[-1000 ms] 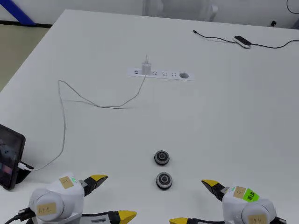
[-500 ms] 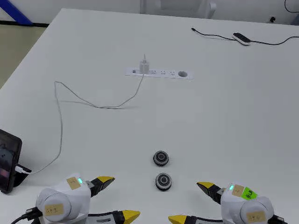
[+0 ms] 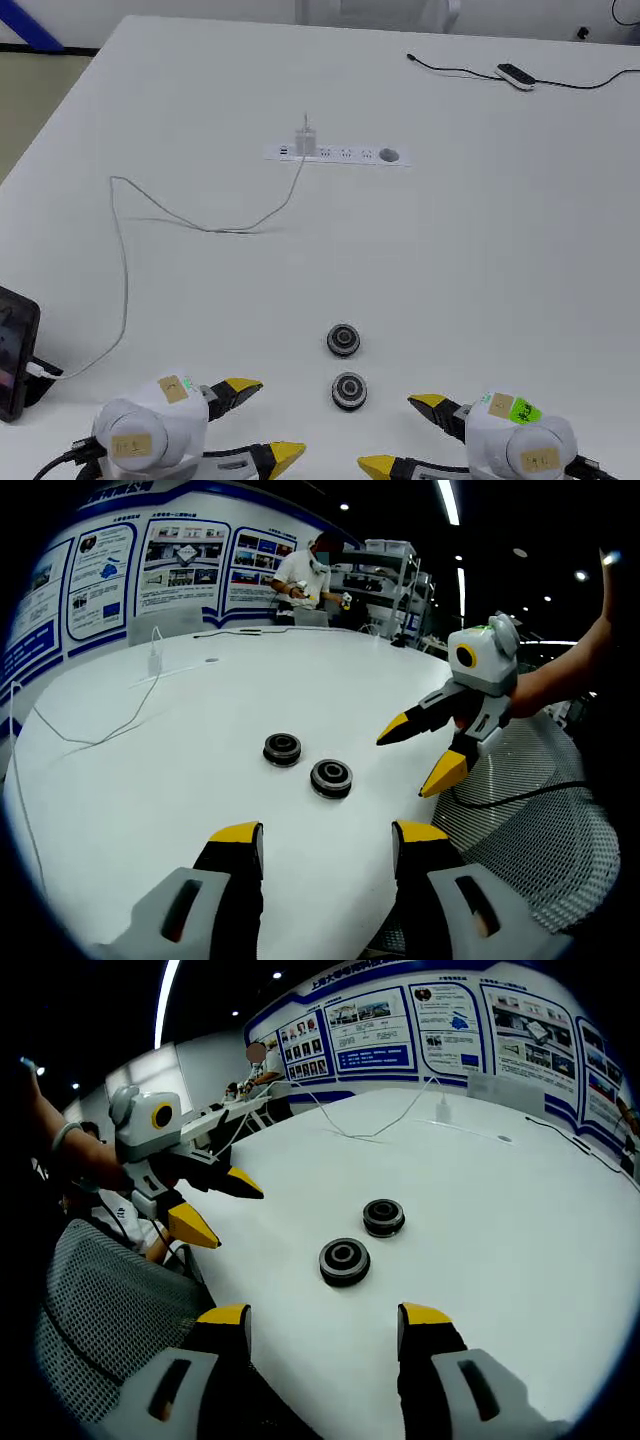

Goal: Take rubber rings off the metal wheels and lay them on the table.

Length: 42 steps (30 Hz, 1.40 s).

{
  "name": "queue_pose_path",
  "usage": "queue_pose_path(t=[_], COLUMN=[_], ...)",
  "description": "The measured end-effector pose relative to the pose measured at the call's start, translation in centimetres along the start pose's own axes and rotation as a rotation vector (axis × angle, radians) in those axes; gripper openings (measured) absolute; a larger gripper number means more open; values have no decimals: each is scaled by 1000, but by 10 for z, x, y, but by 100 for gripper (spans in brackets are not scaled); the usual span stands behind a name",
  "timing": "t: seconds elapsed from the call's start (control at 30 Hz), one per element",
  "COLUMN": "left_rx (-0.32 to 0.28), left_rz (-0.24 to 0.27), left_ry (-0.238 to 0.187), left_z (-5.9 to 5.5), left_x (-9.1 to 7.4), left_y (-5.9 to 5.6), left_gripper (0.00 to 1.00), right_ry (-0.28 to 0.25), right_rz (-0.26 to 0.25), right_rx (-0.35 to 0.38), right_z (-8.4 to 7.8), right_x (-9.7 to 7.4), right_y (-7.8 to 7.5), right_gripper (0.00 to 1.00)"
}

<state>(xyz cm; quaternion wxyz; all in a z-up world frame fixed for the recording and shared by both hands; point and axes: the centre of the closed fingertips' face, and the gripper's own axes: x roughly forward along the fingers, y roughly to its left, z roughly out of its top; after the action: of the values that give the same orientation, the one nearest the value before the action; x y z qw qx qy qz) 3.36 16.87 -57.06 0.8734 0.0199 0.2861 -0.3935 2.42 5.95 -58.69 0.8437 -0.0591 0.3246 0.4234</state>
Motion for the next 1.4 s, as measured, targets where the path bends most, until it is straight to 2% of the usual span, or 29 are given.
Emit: queue_pose_path(t=[0.53, 0.77, 1.1, 1.23, 1.4], left_rx=[42, 76, 114, 153, 174], left_rz=[-40, -56, -67, -75, -88], left_ry=[14, 28, 40, 56, 67], left_z=[10, 14, 22, 23, 25], left_x=[20, 27, 40, 45, 52], left_y=[-6, -9, -11, -13, -16], left_gripper=[46, 38, 33, 29, 26], right_ry=[-17, -15, -22, -24, -27], right_rz=[5, 11, 13, 13, 12], right_rx=[35, 51, 79, 88, 98], right_z=[5, 3, 2, 2, 1], right_x=[6, 7, 8, 9, 10], right_y=[-4, -4, -4, -4, -4], right_gripper=[51, 49, 47, 46, 46])
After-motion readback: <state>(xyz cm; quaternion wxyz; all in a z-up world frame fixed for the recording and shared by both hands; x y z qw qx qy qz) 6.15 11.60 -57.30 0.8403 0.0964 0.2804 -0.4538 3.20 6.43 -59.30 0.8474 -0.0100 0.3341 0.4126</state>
